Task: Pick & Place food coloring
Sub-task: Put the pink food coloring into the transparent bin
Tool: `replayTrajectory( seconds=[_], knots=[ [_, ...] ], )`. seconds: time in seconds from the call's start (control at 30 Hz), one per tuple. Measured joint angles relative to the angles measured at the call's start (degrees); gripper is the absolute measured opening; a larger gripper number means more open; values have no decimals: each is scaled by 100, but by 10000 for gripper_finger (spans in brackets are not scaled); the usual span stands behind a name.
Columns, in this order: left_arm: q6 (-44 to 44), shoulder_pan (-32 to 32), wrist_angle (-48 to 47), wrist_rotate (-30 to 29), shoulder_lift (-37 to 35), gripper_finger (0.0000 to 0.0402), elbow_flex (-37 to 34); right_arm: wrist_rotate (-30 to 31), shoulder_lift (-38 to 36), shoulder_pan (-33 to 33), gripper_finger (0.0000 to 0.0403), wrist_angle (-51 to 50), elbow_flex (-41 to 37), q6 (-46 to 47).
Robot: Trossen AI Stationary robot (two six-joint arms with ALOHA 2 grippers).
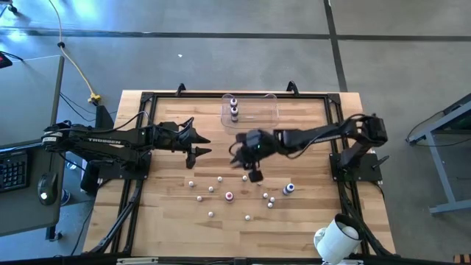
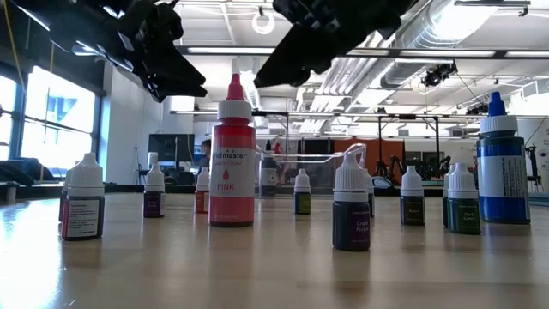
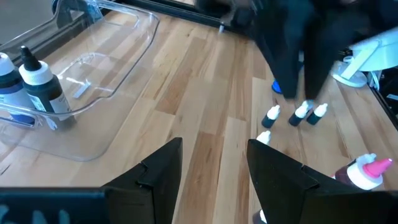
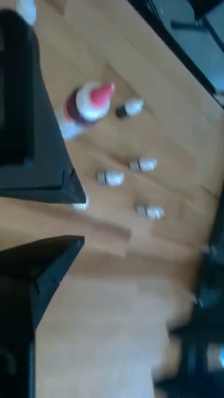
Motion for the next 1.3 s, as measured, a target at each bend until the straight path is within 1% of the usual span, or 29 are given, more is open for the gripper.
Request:
replayTrajectory(
  seconds=[0.1, 0.23, 0.3, 0.43, 0.57, 0.67, 0.73, 0.87, 0.97, 1.17, 1.3],
  knots=[
    [0, 0, -3, 0, -2, 179, 0, 18, 245, 295, 117, 152, -1, 273],
    [0, 0, -20, -2, 0, 179, 0, -7, 586, 604, 144, 680, -2, 632],
    [0, 0, -51, -1, -1, 179, 0, -10, 740, 736, 157, 891, -2, 647],
    [-2, 2, -50, 127, -1, 179, 0, -5, 889, 918, 182, 1097, -2, 751],
    [-4, 2, -45, 219, -2, 179, 0, 15, 907, 1010, 199, 1197, -2, 901],
    [-4, 2, -41, 219, -2, 179, 0, 413, 907, 1036, 205, 1346, -2, 880],
    [-4, 2, -43, 219, -2, 179, 0, 711, 905, 1032, 206, 1406, -2, 710],
    [-4, 2, -41, 216, -2, 179, 0, 861, 892, 1010, 206, 1481, -2, 463],
    [-4, 2, -40, 216, -1, 179, 0, 769, 879, 1016, 207, 1617, -2, 453],
    [-24, 0, -41, 214, 0, 179, 0, 316, 879, 1064, 207, 1705, -2, 504],
    [-24, 2, -41, 214, -2, 179, 0, -196, 895, 1141, 207, 1788, -4, 669]
  ],
)
